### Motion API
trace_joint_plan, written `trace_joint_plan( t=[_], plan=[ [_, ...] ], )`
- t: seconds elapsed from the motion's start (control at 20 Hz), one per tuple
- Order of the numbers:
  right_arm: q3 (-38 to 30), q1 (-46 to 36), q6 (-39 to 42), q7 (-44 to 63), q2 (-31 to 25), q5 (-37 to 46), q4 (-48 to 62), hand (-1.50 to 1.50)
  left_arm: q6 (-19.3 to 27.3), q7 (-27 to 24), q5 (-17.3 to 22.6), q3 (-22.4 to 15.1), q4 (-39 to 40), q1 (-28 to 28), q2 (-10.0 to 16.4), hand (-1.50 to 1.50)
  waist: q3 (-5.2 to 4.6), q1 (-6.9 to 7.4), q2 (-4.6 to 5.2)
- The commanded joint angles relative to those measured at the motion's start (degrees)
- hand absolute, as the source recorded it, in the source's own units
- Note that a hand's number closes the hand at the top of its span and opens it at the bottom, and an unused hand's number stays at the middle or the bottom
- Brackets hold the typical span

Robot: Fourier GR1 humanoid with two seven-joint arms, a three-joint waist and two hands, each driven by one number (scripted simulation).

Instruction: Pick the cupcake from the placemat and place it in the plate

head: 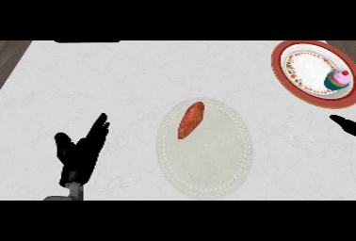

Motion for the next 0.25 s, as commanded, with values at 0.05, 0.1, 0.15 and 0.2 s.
trace_joint_plan(
  t=[0.05, 0.1, 0.15, 0.2],
  plan=[
    [4.28, 8.49, -0.38, 6.21, 5.19, -0.41, -13.68, -1.5, -0.51, 0.61, -0.5, -0.37, 1.01, 2.35, -0.32, 0.0, -0.37, -0.55, 0.16],
    [5.47, 9.15, -1.14, 7.52, 6.76, -0.99, -17.14, -1.5, 0.88, 4.78, -0.65, -0.17, -0.7, -0.85, -0.72, 0.0, -0.32, -0.27, 0.28],
    [6.35, 10.16, -0.38, 10.63, 5.21, -0.78, -18.97, -1.5, -0.24, -0.47, -0.85, 0.29, 1.96, 1.37, -0.96, 0.0, -0.32, -0.09, 0.36],
    [5.86, 12.53, 0.68, 10.74, 5.22, -1.76, -21.99, -1.5, -3.49, -0.39, 1.81, 1.43, -0.54, 3.68, 0.93, 0.0, -0.32, -0.09, 0.31]
  ],
)
